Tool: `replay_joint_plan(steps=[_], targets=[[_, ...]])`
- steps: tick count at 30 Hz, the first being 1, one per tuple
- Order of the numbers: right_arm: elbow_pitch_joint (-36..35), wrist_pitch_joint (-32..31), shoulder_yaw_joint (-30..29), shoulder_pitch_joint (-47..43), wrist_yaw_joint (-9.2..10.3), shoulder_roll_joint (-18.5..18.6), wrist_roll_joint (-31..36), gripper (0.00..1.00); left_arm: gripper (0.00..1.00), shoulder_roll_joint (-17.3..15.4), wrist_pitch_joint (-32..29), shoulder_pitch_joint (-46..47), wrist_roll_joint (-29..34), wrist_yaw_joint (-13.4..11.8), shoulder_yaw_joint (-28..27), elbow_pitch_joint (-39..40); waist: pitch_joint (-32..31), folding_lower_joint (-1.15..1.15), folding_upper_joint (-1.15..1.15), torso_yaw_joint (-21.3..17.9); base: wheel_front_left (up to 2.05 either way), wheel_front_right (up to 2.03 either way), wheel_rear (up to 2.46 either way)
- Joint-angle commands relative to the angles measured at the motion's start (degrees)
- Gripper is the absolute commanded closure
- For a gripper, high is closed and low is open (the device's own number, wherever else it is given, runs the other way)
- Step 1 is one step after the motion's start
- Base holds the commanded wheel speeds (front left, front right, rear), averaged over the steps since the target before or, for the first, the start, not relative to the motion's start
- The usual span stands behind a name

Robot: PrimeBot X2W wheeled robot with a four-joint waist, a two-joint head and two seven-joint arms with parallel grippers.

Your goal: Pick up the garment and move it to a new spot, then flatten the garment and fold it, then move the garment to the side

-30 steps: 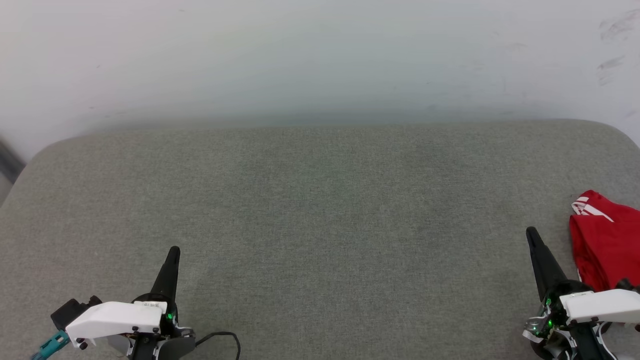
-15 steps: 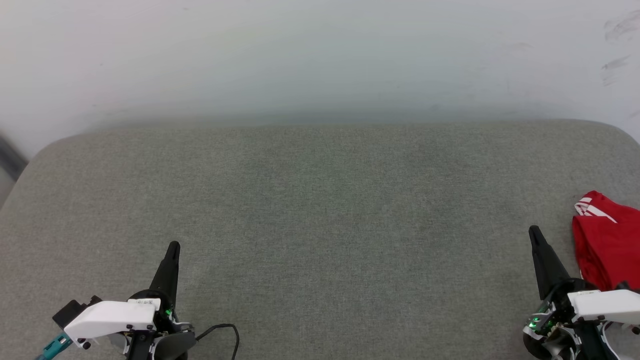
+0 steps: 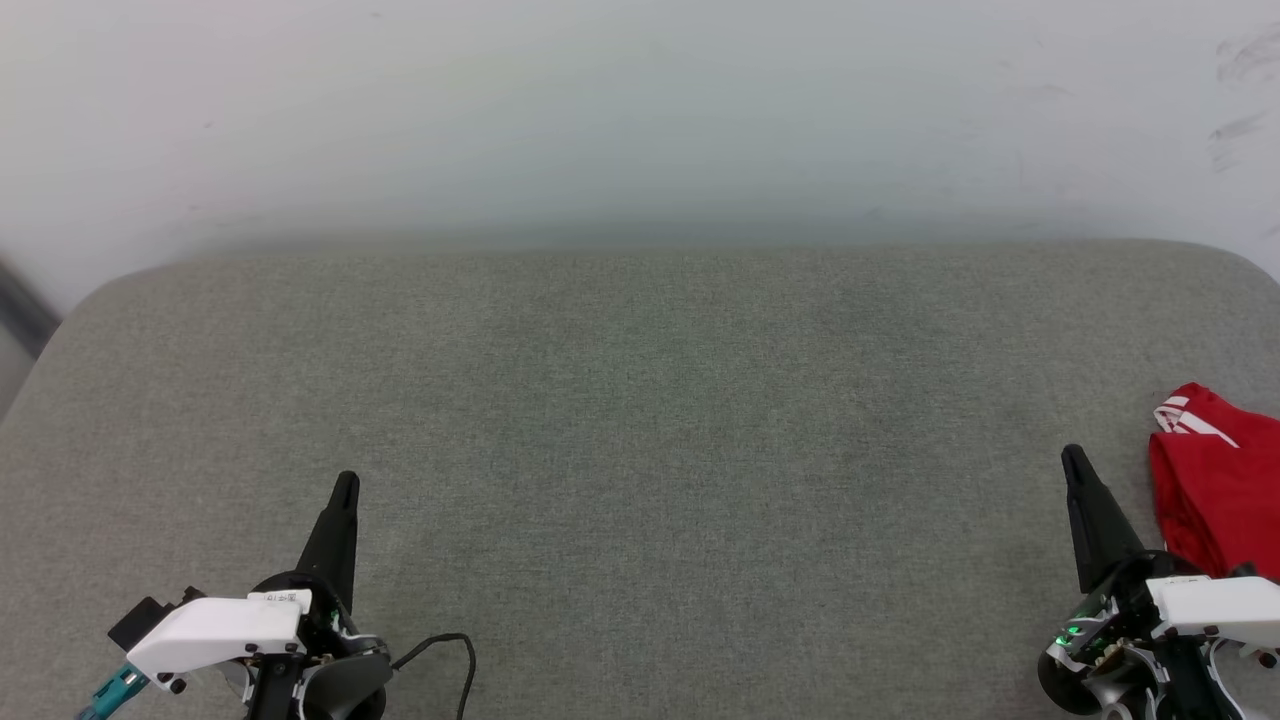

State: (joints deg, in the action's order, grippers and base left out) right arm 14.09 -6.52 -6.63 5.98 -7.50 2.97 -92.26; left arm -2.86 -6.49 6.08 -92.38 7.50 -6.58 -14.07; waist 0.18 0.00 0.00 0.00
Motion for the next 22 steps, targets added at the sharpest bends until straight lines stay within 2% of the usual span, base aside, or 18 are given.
replay_joint_plan(steps=[1,22], targets=[[0.09,-0.07,-0.01,0.54,0.02,-0.20,-0.19,1.00,1.00,0.12,-0.30,0.34,-0.03,0.18,-0.19,-0.06,0.00,0.00,0.00,0.00,0.00,0.00,0.00],[0.09,-0.06,0.01,0.54,0.02,-0.18,-0.21,1.00,1.00,0.11,-0.25,0.34,-0.01,0.18,-0.21,-0.05,0.00,0.00,0.00,0.00,0.00,0.00,0.00]])
